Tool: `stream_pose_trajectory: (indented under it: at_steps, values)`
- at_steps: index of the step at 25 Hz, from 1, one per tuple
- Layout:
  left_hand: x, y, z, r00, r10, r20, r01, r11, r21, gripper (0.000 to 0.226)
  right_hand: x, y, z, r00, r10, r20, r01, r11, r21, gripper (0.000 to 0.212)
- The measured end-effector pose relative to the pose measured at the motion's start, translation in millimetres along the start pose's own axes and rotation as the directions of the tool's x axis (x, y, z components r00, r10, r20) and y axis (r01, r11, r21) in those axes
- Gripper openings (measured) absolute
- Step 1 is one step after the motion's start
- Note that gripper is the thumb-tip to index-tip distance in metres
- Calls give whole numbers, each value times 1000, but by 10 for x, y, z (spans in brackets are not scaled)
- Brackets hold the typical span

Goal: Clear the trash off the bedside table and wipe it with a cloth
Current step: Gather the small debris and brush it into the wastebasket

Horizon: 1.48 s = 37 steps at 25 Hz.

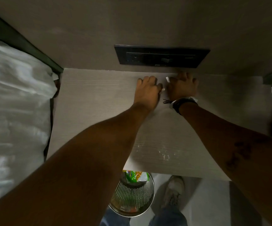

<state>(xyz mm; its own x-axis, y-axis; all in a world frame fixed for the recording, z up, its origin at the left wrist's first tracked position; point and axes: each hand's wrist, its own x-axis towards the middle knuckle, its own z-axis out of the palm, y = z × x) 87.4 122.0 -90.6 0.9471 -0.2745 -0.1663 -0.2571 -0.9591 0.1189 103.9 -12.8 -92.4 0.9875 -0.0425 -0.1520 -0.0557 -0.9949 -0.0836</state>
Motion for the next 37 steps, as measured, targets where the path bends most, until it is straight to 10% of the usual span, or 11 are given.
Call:
stream_pose_trajectory:
  at_steps: [13, 19, 29, 37]
  values:
    - [-11, 144, -30, 996, 68, -52, -64, 996, 60, 24, 117, -52, -132, 971, -240, -8, 239, 967, -84, 26]
    - [-534, 68, -27, 1000, 14, -18, -13, 997, 76, 34, -62, -30, -86, 994, -101, -35, 102, 995, 11, 27]
    - [-1602, -10, -386, 902, -427, 60, 401, 781, -479, 18, 237, -503, 52, 995, 56, 77, -60, 997, 52, 38]
    - [-3646, 150, -4, 792, -480, 377, 610, 641, -465, 17, -1480, -753, -228, 991, -115, -62, 126, 973, 196, 22]
